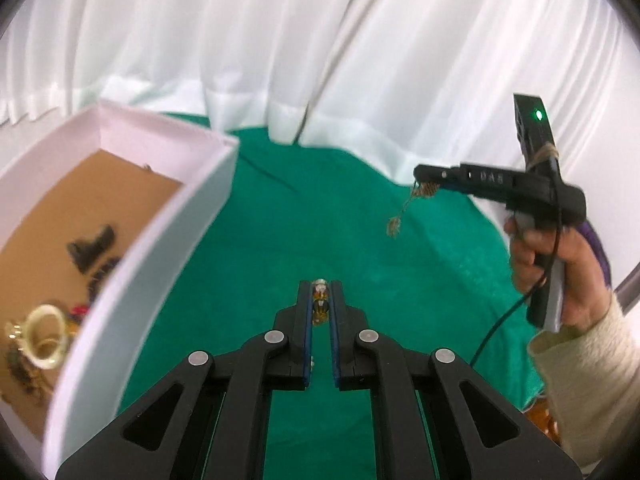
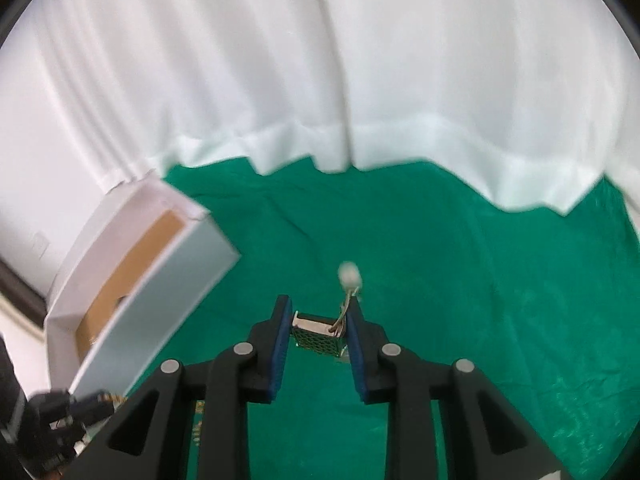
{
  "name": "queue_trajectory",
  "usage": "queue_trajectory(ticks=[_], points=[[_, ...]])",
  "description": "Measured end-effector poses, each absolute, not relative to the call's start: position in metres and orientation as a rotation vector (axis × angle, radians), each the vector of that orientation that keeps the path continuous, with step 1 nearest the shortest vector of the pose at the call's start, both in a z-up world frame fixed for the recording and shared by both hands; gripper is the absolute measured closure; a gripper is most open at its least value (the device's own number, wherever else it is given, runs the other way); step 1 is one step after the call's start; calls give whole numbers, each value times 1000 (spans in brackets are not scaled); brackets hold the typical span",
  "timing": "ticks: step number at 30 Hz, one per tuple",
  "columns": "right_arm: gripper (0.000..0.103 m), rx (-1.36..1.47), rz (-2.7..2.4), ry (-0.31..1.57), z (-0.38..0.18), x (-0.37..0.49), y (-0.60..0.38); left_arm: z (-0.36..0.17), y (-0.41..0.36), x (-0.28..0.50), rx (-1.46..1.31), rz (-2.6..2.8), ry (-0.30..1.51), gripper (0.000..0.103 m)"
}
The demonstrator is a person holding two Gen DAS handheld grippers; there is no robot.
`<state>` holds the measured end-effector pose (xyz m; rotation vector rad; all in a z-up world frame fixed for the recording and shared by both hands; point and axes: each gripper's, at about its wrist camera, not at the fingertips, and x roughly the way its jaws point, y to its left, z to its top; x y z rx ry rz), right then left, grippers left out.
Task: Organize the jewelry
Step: 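Carry the pearl necklace into the tray with both grippers and release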
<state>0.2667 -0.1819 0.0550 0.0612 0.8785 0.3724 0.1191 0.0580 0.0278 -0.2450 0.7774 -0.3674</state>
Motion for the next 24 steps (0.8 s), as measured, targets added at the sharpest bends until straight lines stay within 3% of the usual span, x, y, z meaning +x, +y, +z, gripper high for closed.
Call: queue_trajectory(ticks=[16,24], points=[[76,-20,664,752,155,221,-77,199,161,65,-244,-289,564,98],[76,-58,763,733,170,231,-3,202,218,91,-227,-150,550,98]])
